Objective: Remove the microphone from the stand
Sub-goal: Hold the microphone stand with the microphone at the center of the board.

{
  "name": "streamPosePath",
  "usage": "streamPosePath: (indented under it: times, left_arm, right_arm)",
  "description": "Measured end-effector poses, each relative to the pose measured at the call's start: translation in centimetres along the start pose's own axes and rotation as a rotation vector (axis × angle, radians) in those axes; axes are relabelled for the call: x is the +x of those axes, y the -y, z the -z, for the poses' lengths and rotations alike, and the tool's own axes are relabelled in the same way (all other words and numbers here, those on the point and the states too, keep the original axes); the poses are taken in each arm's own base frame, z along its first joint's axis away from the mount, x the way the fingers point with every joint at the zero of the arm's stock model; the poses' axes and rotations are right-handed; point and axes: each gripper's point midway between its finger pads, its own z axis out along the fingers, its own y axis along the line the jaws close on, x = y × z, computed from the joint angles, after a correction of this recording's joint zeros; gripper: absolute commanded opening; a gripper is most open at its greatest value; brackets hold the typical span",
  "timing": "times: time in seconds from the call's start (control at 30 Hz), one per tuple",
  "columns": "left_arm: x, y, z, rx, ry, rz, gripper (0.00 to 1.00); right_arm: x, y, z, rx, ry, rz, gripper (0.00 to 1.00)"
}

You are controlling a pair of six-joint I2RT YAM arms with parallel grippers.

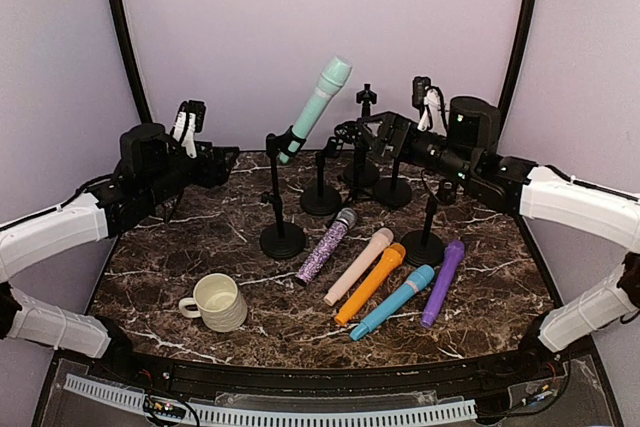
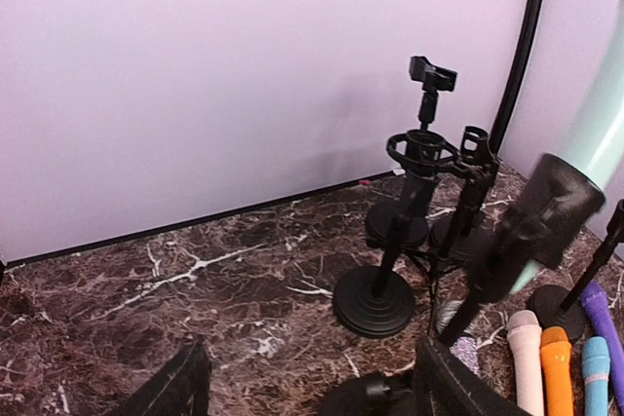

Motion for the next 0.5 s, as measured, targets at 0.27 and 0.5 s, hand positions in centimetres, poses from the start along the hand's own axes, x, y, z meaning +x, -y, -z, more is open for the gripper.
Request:
streamPosePath:
  times: [0.27, 0.5]
  left_arm:
    - [-1.4, -1.7, 0.8, 0.136, -0.025, -0.043, 0.74]
    - [-1.1, -0.2, 2.6, 0.220, -0.014, -0.110, 0.74]
  right_arm:
    - [-1.8, -3.7, -3.7, -0.090, 0.006, 0.026, 0.96]
    - [-3.5, -6.9, -5.8, -0.169, 0.039, 0.039, 0.95]
